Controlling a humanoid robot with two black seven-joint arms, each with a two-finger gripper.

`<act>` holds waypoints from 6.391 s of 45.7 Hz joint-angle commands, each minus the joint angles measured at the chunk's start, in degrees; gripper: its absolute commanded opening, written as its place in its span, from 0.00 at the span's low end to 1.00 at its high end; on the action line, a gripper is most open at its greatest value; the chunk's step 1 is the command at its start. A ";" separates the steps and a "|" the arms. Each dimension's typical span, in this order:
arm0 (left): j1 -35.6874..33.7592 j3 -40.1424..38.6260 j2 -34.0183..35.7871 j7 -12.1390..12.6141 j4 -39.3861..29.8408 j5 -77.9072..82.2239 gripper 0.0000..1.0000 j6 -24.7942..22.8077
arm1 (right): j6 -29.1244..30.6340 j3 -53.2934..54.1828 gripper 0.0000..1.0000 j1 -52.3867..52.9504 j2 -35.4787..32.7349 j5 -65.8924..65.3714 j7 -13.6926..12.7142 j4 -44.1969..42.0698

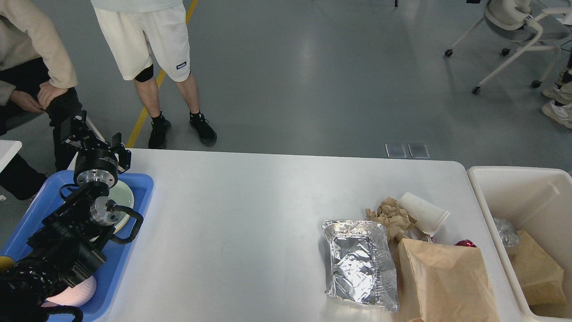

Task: Tidy desktop
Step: 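Raise the right gripper up and away from the bin, then move the right gripper down toward the white paper cup, then grasp the white paper cup with the right gripper, then lift the white cup and carry it up away from the table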

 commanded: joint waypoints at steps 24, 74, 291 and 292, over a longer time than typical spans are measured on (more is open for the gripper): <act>0.00 0.00 0.00 0.00 0.09 0.00 0.96 0.00 | 0.68 1.17 1.00 7.64 17.02 4.80 0.46 -5.03; 0.00 0.00 0.00 0.00 0.00 0.00 0.96 0.00 | -13.53 8.90 1.00 -30.32 31.88 13.15 0.02 -9.16; 0.00 0.00 0.00 0.00 0.00 0.00 0.96 0.00 | 0.68 -1.81 0.00 -3.08 23.70 10.78 0.02 -11.44; 0.00 0.00 0.00 0.00 0.00 0.00 0.96 0.00 | 0.68 -2.34 0.00 -3.17 23.62 10.43 0.02 -11.53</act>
